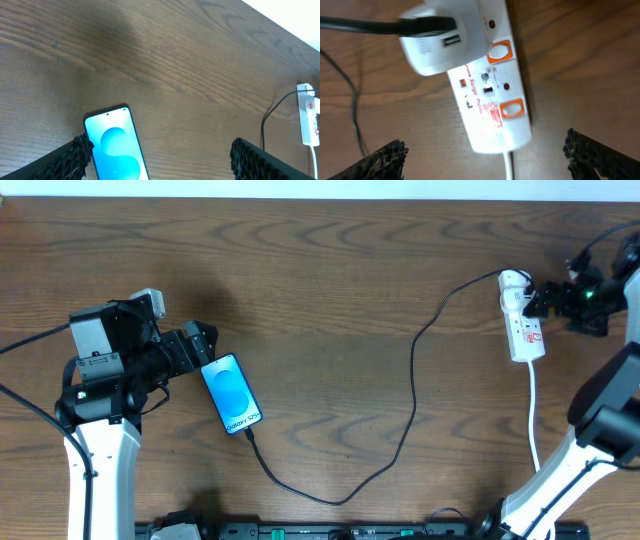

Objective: Plug charger to phone and switch on socket
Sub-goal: 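Lift the right gripper up from the power strip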

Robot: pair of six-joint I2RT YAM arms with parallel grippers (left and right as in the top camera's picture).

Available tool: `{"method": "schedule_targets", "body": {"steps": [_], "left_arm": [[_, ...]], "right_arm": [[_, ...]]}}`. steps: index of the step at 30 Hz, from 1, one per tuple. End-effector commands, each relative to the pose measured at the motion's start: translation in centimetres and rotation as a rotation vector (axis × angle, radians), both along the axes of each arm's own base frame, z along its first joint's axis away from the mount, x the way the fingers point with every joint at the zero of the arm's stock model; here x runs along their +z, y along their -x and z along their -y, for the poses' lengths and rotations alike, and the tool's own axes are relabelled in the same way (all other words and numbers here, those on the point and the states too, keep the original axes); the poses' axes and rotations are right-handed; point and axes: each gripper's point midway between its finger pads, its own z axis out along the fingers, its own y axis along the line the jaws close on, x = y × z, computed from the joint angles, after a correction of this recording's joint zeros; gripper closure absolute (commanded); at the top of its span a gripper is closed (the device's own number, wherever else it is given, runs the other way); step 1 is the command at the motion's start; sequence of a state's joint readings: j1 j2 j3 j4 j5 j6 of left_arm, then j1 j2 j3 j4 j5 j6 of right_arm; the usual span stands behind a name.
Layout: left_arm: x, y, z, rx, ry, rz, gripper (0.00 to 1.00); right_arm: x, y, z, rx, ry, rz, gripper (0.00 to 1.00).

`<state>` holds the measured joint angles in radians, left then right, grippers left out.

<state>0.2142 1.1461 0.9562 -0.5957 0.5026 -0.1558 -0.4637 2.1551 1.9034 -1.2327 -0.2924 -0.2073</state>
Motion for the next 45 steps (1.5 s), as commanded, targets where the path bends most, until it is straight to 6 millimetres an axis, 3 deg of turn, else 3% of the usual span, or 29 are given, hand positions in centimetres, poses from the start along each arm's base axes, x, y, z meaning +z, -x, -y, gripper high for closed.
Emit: {"method": "schedule_targets", "body": {"steps": [1,10,15,45], "left_arm": [[0.6,-0.1,0.0,-0.012,-0.005,0.018,0.09],[0.6,-0.1,0.0,-0.012,-0.005,0.018,0.09],[0.6,-0.1,0.0,-0.012,-0.005,0.018,0.10],[0.8,0.0,-0.1,-0.005,-0.016,0.024,0.09]], "right_arm": [[5.1,-0.3,0.3,-0.061,0.055,0.093,0.01],[13.0,0.9,-1.9,-0.036,0.120,0.252,0.01],[15.7,1.6,-2.3,-0.033,0.146,0.312,0.01],[15.9,1.8,-2.4,-0.033,0.149,0.318,0.01]]}}
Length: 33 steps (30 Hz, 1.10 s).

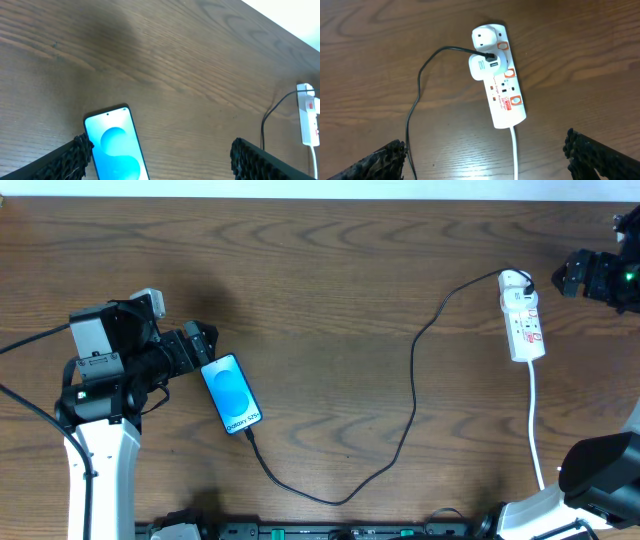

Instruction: Plug charger to phone and switch on socket

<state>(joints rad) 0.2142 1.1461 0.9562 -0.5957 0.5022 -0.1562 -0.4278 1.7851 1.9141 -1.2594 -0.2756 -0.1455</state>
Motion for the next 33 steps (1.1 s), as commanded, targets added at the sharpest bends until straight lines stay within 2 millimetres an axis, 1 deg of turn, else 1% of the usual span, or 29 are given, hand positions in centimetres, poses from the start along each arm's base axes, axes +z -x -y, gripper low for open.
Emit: {"method": "schedule_targets", "body": {"steps": [1,5,8,13,16,22,27,29,33], "left_arm": [[0.8,0.1,-0.3,0.003,-0.026,0.022,0.10],[0.8,1.5,-1.1,0.048,-0.078,0.009,0.10],[0.9,2.7,-1.9,0.089,-0.127,0.031,0.10],[0.7,4.9,-2.3,0.133,-0.179,0.090,0.10],[1.2,5.4,-2.3,0.144,-0.199,0.193,0.09],[2.1,5.5,-2.3,0.160,-0.228,0.399,0.09],[4.0,5.5,-1.3,0.123,-0.282,0.631,0.09],[4.6,5.8,-1.3,0.139,-0.303,0.709,0.10],[4.5,6.5,-1.8,0.183,-0.329,0.796,0.10]], "right_arm": [[0.6,-0.1,-0.1,-0.006,0.003,0.015,0.01],[0.6,-0.1,-0.1,-0.007,0.003,0.015,0.01],[0.6,-0.1,-0.1,-0.007,0.003,0.015,0.01],[0.6,-0.1,-0.1,-0.006,0.003,0.015,0.01],[0.6,-0.1,-0.1,-0.006,0.003,0.015,0.01],[0.7,-0.1,-0.1,-0.006,0.002,0.015,0.01],[0.7,-0.1,-0.1,-0.006,0.003,0.016,0.01],[0.6,-0.1,-0.1,-0.006,0.002,0.015,0.01],[0.6,-0.1,-0.1,-0.007,0.003,0.015,0.01]]}}
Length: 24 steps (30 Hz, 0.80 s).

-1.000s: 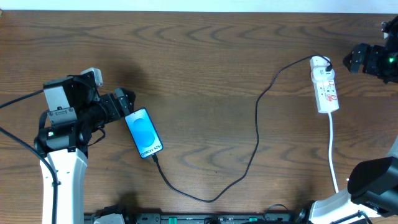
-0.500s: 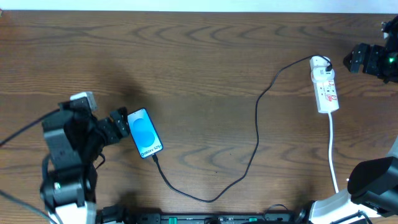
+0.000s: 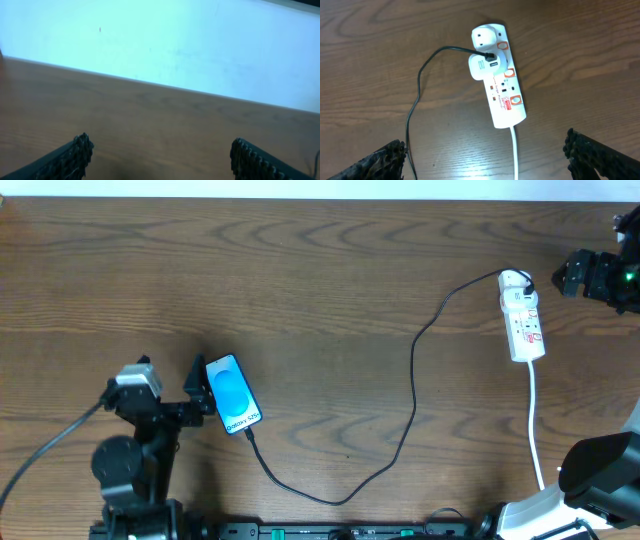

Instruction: Plug charger to phone and switch on socket

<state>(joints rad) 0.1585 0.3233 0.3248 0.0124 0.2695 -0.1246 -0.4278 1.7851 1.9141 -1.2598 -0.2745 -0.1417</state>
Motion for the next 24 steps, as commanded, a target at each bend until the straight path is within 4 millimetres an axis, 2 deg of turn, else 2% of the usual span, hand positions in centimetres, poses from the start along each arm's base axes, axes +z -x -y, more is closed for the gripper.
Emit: {"method": "schedule_targets", "body": {"steps": [1,12,21,24], "left_arm": [[-0.7,0.6,-0.8,0.052,-0.036,0.046,0.09],[-4.2,1.6,-2.4,0.159,-0.048,0.132,0.09],[-7.5,1.6,-3.9,0.251,-0.038,0.032,0.09],[-9.1,1.7,-4.1,0.262,-0.035,-0.037,0.10]], "right_arm": [[0.6,-0.1,-0.1,-0.002,0.004,0.016,0.01],[0.6,-0.1,-0.1,-0.002,0.003,0.016,0.01],[0.6,-0.1,-0.1,-0.002,0.004,0.016,0.01],[0.7,-0.1,-0.1,-0.002,0.004,0.016,0.01]]}}
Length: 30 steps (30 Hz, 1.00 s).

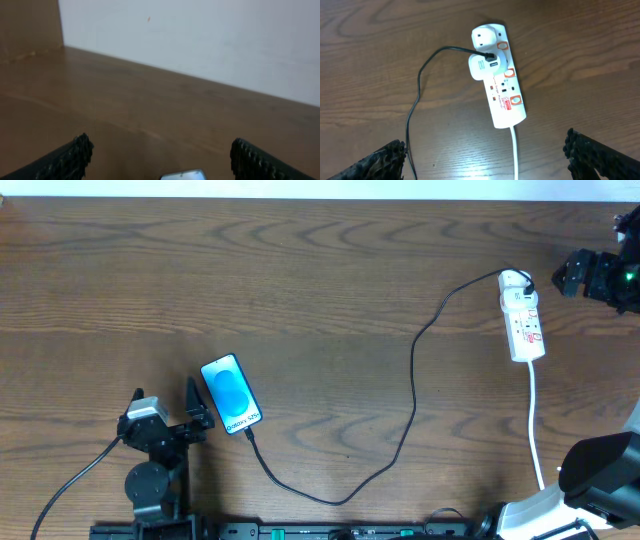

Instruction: Plug charger to phone and switch on socket

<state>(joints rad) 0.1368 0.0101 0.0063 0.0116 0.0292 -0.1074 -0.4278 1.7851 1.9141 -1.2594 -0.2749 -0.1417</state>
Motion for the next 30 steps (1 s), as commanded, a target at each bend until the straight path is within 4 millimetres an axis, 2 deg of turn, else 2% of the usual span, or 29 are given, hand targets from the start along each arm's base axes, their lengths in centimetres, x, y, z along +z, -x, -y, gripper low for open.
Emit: {"method": "schedule_targets", "body": {"steps": [1,2,13,19,30], "left_arm": [[-1.54,0.37,-0.87,0.057,0.012,-0.059,0.10],[-2.09,0.47,-0.91,0.061,0.020,-0.080,0.10],[-1.99,0.42,-0.75,0.050,0.002,-0.079,0.10],[-2.02,0.28,-0.02,-0.004,-0.088,-0.095,0.10],[-2.06,0.26,0.00,-0.004,-0.074,-0.095,0.09]], "right_arm": [[0.65,-0.12,-0.09,-0.003,0.004,0.016,0.01],[0.64,-0.12,-0.09,-0.003,0.004,0.016,0.01],[0.64,-0.13,-0.10,-0.002,0.004,0.016,0.01],[0.64,-0.13,-0.10,-0.003,0.004,0.015,0.01],[0.67,-0.13,-0.11,-0.002,0.004,0.016,0.01]]}}
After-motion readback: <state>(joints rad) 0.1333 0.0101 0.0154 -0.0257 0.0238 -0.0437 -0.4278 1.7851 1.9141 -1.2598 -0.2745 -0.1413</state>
